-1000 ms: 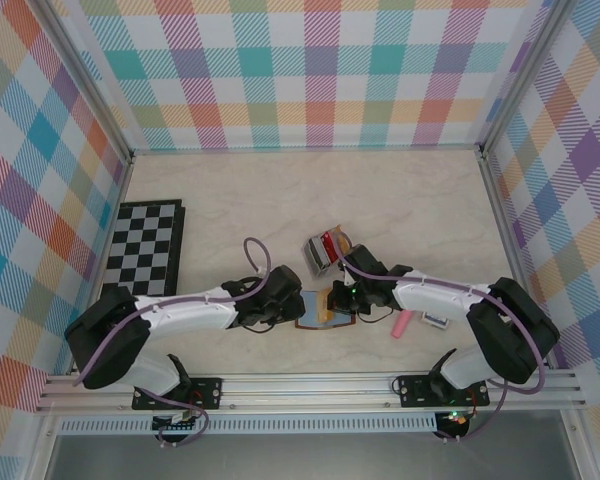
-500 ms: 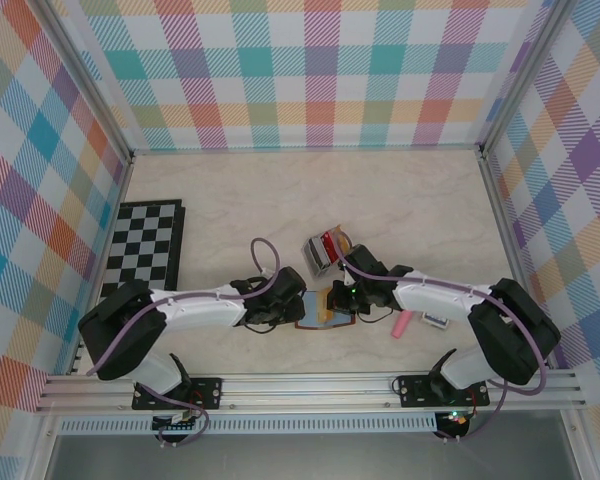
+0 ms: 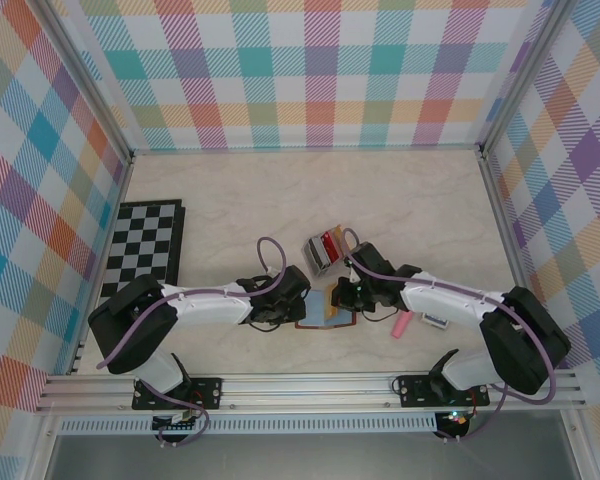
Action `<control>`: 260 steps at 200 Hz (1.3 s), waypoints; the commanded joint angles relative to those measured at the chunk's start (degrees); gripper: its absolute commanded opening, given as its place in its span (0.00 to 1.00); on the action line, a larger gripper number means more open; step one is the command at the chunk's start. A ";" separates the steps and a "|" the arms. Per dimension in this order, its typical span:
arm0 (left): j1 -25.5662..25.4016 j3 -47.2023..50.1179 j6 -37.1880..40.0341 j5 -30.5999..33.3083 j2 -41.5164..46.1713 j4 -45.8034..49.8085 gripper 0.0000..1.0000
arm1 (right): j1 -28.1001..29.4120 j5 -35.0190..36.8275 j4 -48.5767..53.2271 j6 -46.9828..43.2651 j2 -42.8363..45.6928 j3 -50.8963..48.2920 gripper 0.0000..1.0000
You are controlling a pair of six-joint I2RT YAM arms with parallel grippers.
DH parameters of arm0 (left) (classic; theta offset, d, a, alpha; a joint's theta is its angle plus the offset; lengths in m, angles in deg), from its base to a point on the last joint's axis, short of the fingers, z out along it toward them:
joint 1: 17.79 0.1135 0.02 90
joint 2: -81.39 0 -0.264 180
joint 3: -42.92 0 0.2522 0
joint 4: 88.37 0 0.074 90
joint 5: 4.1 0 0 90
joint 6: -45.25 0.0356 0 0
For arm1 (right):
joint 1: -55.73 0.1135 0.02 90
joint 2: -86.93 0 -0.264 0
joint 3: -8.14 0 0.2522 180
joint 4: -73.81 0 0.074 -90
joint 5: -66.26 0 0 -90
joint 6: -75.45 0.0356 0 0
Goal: Put the credit cards into the card holder
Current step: Flip over the card slot in the card holder, then insert the credit card into the card slot.
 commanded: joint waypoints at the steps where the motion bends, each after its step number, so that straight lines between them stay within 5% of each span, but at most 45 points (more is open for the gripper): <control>1: 0.23 -0.68 0.92 -0.74 -1.39 0.70 0.18 | -0.14 -0.33 -1.36 -0.14 0.44 -1.70 0.06; 168: 0.23 -2.04 0.46 -0.02 -1.59 3.21 0.16 | -0.18 -6.55 -8.83 0.62 -2.62 -5.96 0.04; 236: 0.23 -1.42 0.20 -0.02 -0.51 2.78 0.30 | -0.80 -7.97 -12.00 2.59 -2.13 -10.26 0.03; 260: 0.23 -1.42 0.16 0.32 -0.42 3.02 0.24 | -0.80 -8.74 -13.28 3.06 -3.28 -9.93 0.03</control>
